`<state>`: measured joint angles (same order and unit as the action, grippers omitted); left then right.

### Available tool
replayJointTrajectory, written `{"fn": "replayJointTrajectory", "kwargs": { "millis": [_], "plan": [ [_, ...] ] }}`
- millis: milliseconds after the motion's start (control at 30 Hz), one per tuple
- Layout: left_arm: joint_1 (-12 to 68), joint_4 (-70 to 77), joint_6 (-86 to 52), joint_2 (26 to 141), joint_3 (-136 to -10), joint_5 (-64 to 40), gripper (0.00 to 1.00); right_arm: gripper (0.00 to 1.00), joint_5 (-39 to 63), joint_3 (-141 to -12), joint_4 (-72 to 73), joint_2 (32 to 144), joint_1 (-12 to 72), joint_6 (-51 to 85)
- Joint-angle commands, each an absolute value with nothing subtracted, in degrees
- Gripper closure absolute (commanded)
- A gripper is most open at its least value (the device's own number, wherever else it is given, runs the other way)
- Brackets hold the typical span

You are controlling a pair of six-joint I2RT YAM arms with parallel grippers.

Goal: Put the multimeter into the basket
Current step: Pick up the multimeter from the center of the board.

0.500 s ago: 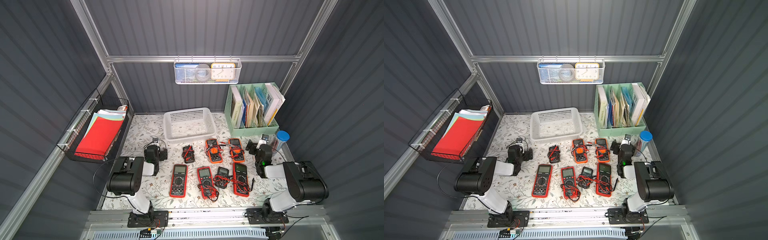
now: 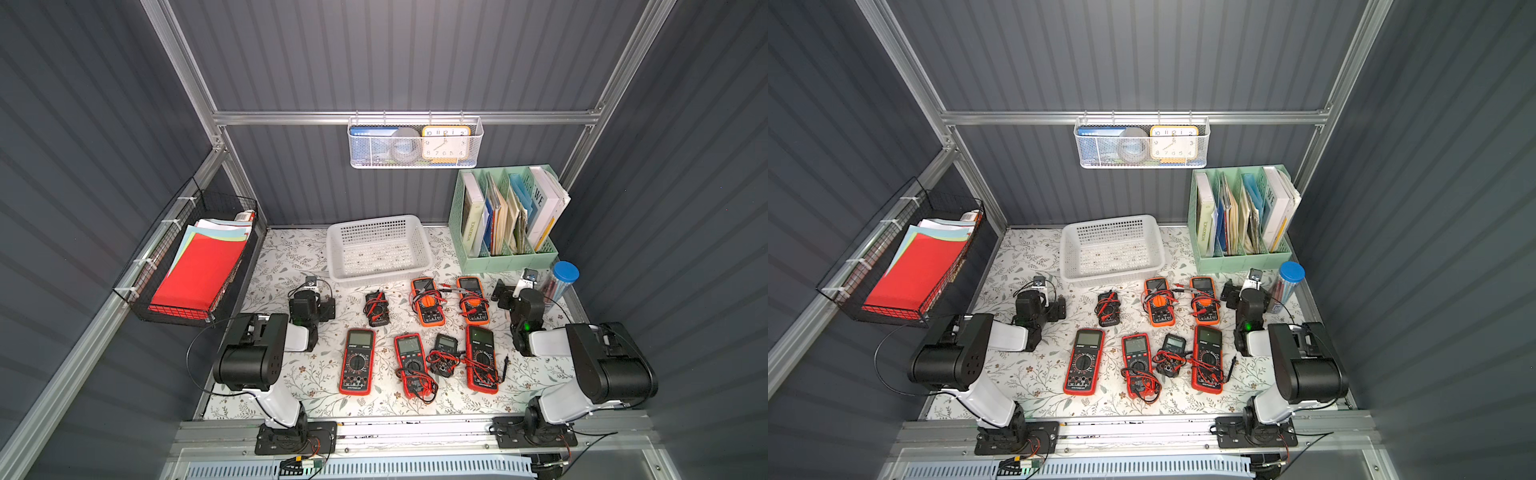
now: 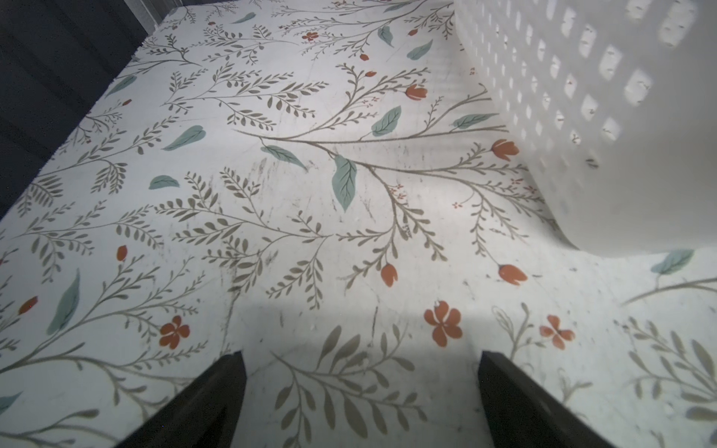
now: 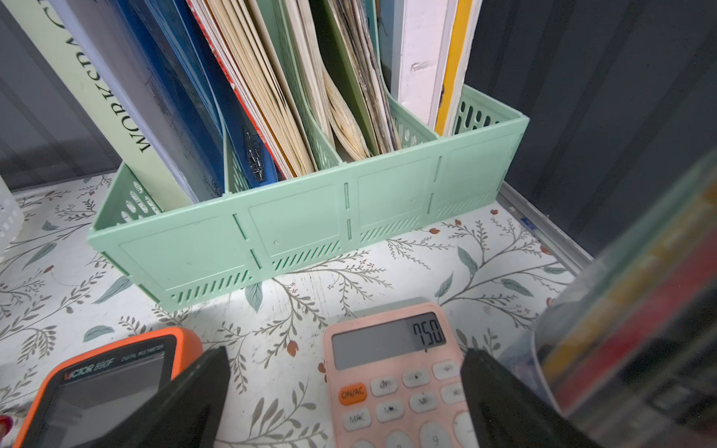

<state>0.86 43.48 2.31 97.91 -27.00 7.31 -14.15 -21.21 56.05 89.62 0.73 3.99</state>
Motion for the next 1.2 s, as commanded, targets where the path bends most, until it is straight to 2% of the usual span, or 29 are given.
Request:
{"fn": "replayJointTrajectory", "kwargs": {
  "millis": [0,167,333,500,567,700,833,967,1167],
  "plan": [
    [0.70,42.19,2.34,98.53,-27.07,6.65,0.01,0.01,-13.75,-21.18,55.95,90.01,0.61,4.38],
    [0.76,43.11,2.94,97.51,-26.63,8.83,0.01,0.01,-15.99,-20.31,56.28,87.80,0.89,4.27],
    [0.79,36.93,1.60,91.71,-27.66,13.60,0.01,0.01,-20.19,-24.34,36.16,72.85,1.44,6.45],
    [0.79,25.15,-3.17,84.01,-30.02,16.96,0.01,0.01,-24.72,-29.47,16.85,60.59,1.18,32.11],
    [0.79,21.09,-6.79,81.36,-31.20,16.35,0.01,0.01,-19.74,-30.39,12.88,56.88,0.61,38.21],
    [0.79,5.40,-16.52,77.92,-38.04,13.64,0.01,0.01,-3.89,-33.15,9.50,53.80,0.66,37.15],
    [0.88,-7.92,-21.19,76.96,-44.76,7.08,0.01,0.04,7.42,-37.69,1.24,54.14,1.47,38.94],
    [1.38,-15.02,-23.63,74.06,-47.59,1.98,0.01,0.04,12.46,-43.27,-9.18,56.13,8.07,37.80],
    [6.01,-26.72,-22.25,69.86,-51.07,-1.39,0.01,0.04,8.53,-51.06,-24.67,62.61,25.82,34.05]
  ]
}}
